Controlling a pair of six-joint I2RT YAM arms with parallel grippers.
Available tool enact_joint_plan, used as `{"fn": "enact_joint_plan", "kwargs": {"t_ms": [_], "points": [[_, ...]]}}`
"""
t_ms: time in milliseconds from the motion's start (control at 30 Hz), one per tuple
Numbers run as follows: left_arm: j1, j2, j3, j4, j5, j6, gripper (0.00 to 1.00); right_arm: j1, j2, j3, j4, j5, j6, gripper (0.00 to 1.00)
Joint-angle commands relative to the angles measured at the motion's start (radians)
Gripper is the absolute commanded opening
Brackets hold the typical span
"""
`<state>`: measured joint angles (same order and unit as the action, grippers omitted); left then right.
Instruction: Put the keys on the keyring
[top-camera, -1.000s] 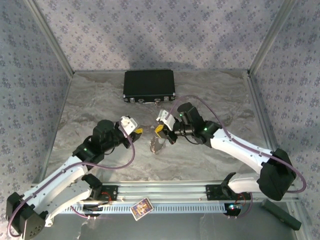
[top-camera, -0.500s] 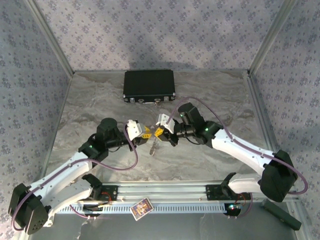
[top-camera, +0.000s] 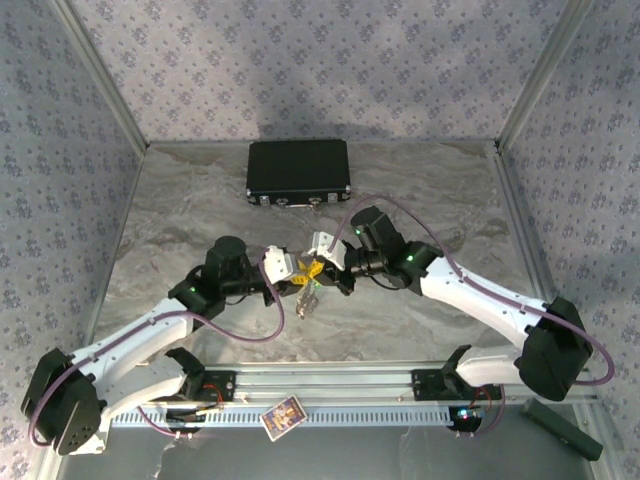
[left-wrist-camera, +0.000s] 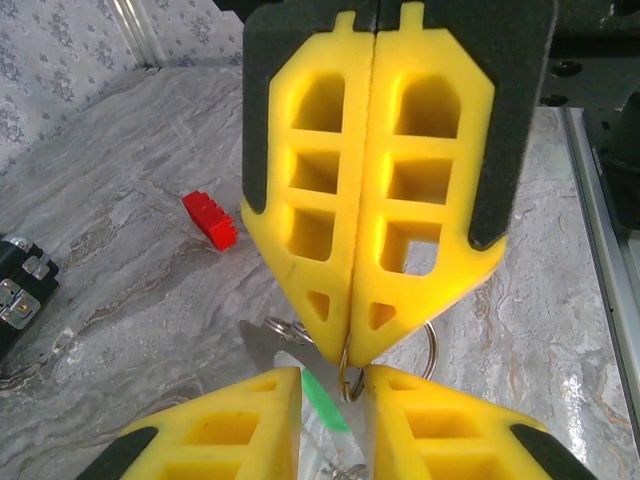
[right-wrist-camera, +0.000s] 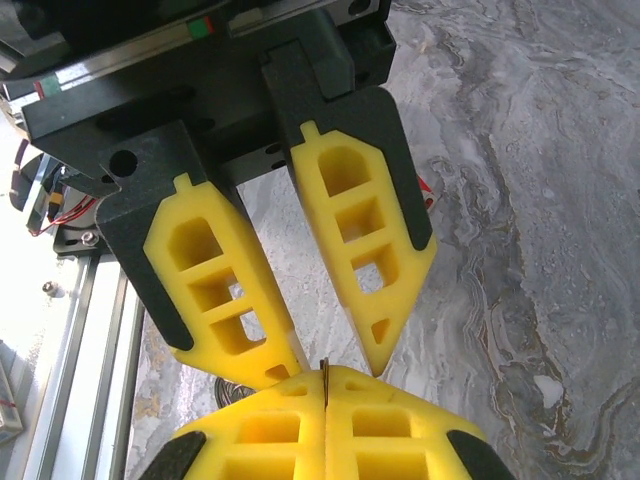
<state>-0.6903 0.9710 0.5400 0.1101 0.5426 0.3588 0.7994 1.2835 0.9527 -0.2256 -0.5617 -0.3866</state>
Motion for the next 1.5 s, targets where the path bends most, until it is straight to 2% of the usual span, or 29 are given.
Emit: {"fn": "enact_joint_plan", "kwargs": {"t_ms": [0, 200, 333, 400, 433, 467, 567, 633, 667, 733, 867, 967, 1200, 1467], "points": [[-0.007, 0.005, -0.003, 0.031, 0.018, 0.022, 0.22, 0.008, 0.003, 0.042, -0.008, -0.024, -0.022, 0.0], [-0.007, -0.003, -0.008, 0.045, 0.055, 0.007, 0.14, 0.013, 0.009, 0.044, -0.001, -0.032, -0.023, 0.0], [-0.008, -0.003, -0.017, 0.08, 0.089, -0.012, 0.02, 0.016, 0.011, 0.041, 0.006, -0.026, -0.024, 0.0], [-0.008, -0.003, -0.025, 0.098, 0.095, -0.025, 0.0, 0.017, 0.008, 0.042, 0.005, -0.013, -0.024, 0.0], [-0.008, -0.004, -0.029, 0.101, 0.095, -0.029, 0.0, 0.017, 0.006, 0.043, 0.002, 0.003, -0.019, 0.03], [-0.008, -0.005, -0.032, 0.103, 0.097, -0.033, 0.0, 0.015, 0.001, 0.043, 0.0, 0.022, -0.01, 0.14], [-0.008, -0.013, -0.043, 0.107, 0.093, -0.045, 0.0, 0.004, -0.028, 0.037, -0.012, 0.071, 0.031, 0.36], [-0.012, -0.02, -0.048, 0.108, 0.082, -0.047, 0.0, -0.015, -0.063, 0.026, -0.032, 0.082, 0.054, 0.43], [-0.015, -0.022, -0.051, 0.108, 0.074, -0.046, 0.0, -0.025, -0.085, 0.015, -0.04, 0.094, 0.065, 0.52], [-0.019, -0.025, -0.055, 0.115, 0.065, -0.044, 0.0, -0.041, -0.129, -0.018, -0.048, 0.111, 0.088, 0.56], [-0.027, -0.026, -0.057, 0.121, 0.05, -0.041, 0.0, -0.045, -0.198, -0.114, -0.03, 0.109, 0.123, 0.56], [-0.032, -0.027, -0.058, 0.121, 0.044, -0.037, 0.0, -0.037, -0.193, -0.15, -0.023, 0.083, 0.145, 0.54], [-0.038, -0.036, -0.057, 0.111, 0.034, -0.029, 0.0, -0.012, -0.124, -0.144, -0.034, 0.096, 0.113, 0.54], [-0.043, -0.04, -0.054, 0.105, 0.022, -0.023, 0.0, 0.005, -0.085, -0.126, -0.013, 0.0, 0.057, 0.52]]}}
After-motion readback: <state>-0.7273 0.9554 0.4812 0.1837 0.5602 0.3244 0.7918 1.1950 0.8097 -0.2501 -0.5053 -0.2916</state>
